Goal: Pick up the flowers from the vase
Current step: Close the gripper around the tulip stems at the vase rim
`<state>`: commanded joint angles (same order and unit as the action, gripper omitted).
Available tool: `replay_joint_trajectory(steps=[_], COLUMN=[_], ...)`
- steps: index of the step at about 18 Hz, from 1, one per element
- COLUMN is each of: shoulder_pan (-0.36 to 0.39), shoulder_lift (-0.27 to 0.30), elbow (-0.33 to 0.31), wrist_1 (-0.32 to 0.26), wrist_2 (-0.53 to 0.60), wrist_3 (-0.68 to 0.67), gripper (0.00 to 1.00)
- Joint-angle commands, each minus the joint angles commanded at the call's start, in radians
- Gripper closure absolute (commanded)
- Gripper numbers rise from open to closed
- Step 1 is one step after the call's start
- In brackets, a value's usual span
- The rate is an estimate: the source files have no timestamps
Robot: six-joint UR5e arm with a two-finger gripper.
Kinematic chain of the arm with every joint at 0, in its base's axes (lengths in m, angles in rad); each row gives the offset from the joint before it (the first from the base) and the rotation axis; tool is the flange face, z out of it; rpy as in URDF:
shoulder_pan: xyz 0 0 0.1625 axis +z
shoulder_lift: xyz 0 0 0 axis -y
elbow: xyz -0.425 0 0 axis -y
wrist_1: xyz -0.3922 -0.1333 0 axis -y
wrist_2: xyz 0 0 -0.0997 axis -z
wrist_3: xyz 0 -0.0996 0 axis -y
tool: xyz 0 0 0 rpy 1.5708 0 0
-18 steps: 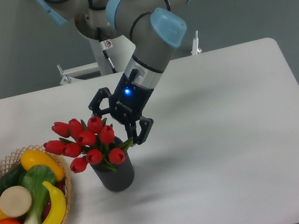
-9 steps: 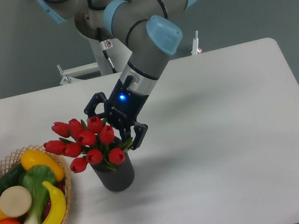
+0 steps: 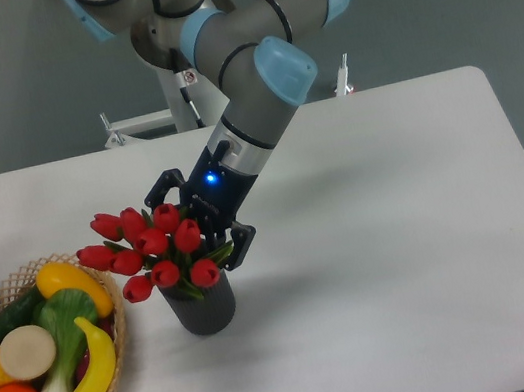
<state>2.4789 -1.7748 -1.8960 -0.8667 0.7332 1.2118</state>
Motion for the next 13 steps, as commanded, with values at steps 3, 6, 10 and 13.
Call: replay_joint_trajectory(steps=[3,6,10,13], shoulder_pan=[0.002,0.002,0.003,0.005], shoulder_lift=[0.000,0.000,0.000,0.003], elbow=[0.000,0.000,0.000,-0.005], wrist_1=[0.000,0.000,0.000,0.000], wrist_2=[-0.003,-0.018,-0.028,-0.032], wrist_3=[0.000,0.000,0.000,0.003], gripper=[0.27,0.41,0.57,0.61])
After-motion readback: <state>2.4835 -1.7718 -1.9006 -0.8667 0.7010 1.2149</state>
